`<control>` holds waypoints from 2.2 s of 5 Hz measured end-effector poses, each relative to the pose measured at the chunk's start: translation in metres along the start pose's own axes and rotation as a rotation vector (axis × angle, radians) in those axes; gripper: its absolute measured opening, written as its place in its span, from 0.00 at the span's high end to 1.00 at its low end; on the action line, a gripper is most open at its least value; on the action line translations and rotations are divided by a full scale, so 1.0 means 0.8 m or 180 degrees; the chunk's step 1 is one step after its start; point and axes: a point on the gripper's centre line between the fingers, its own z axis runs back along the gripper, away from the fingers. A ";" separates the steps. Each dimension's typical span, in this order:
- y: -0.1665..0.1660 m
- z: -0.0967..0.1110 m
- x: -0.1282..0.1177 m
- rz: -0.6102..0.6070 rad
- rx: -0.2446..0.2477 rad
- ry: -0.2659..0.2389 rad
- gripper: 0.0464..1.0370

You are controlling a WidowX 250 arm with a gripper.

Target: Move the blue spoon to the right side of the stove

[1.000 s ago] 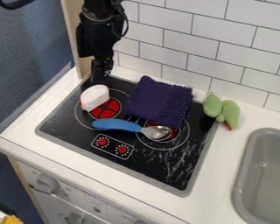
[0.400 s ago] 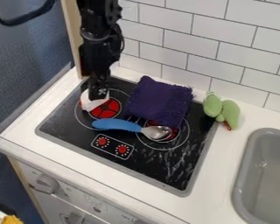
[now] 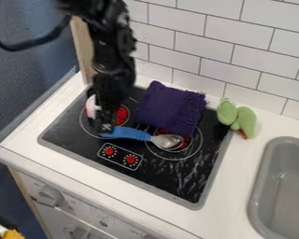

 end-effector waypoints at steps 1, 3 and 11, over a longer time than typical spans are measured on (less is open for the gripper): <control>-0.009 -0.011 0.009 -0.0224 -0.0074 -0.0052 0.04; -0.014 -0.036 0.033 -0.0499 -0.0125 -0.0109 0.04; -0.092 0.058 0.047 0.0846 -0.0224 -0.0138 0.63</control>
